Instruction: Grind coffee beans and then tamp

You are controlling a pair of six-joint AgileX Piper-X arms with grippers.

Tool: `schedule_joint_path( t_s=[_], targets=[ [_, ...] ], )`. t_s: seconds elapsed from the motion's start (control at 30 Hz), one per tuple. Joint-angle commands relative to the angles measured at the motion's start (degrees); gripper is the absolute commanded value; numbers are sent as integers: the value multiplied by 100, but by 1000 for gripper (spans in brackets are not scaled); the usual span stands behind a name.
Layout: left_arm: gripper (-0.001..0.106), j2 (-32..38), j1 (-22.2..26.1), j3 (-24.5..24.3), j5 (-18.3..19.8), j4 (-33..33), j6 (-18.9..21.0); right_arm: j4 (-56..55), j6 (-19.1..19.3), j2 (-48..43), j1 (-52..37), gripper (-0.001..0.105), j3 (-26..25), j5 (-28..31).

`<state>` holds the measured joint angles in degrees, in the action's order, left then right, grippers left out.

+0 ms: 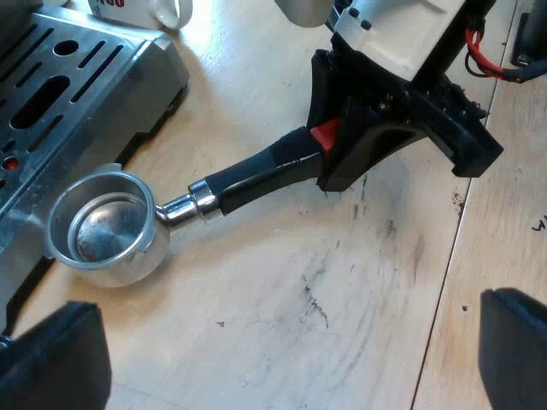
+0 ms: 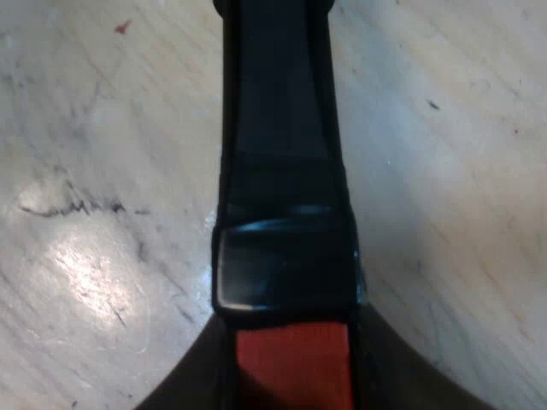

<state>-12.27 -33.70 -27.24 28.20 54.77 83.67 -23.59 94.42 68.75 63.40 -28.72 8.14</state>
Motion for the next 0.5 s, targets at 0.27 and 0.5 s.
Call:
schedule_joint_path(
  t_s=[0.27,0.5],
  targets=[
    [88,25,-13,7,-58,-103,-39,835,190,517,-111,0,-72,-332],
    [88,25,-13,7,-58,-103,-39,997,142,850,-111,0,-72,-332]
  ],
)
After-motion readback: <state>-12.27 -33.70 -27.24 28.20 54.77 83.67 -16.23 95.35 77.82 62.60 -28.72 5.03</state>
